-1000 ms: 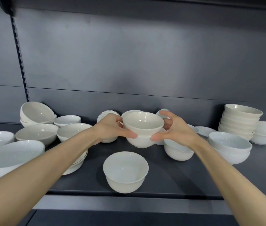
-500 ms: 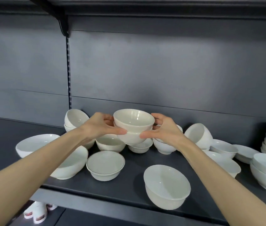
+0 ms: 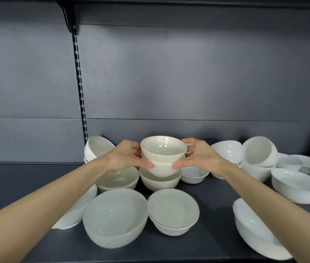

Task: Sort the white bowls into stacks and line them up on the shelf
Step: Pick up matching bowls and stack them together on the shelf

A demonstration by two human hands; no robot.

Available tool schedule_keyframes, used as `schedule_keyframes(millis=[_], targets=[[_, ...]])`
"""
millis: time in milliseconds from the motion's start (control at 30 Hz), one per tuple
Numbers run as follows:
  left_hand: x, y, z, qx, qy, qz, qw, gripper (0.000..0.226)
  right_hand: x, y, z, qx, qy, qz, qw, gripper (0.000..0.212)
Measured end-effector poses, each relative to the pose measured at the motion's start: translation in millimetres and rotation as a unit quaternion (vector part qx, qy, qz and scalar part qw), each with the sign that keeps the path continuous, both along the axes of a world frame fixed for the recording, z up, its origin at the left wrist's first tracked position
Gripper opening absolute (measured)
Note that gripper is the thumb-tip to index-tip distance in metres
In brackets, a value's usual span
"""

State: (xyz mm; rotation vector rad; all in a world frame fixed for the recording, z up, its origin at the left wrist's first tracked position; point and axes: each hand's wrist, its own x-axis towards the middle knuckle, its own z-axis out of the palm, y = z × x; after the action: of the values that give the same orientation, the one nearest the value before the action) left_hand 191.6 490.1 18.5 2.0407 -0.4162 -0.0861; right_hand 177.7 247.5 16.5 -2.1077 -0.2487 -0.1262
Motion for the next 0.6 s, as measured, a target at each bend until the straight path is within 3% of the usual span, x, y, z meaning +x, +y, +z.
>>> schedule_keyframes(millis=[200,400,467,600], targets=[[16.4,5.1,-11.7,0.033,0.006,-0.021,0.999,0.048,1.7,8.6,-13.0,-0.019,0.021,-0.033,0.999,0.069],[24.5,8.4,-19.6,0.039,0.008,-0.051,0.998,0.046,6.2,12.2,-21.0,-0.044,0.05,-0.047,0.997,0.083],[25.4,8.6,-20.2,0.045,0.004,-0.053,0.998,0.046,6.3,12.0,-21.5,-0.055,0.056,-0.049,0.996,0.077],[25.3,7.0,-21.4,0.046,-0.007,-0.06,0.997,0.034,7.2,10.5,-24.1,-0.074,0.065,-0.051,0.994,0.076]])
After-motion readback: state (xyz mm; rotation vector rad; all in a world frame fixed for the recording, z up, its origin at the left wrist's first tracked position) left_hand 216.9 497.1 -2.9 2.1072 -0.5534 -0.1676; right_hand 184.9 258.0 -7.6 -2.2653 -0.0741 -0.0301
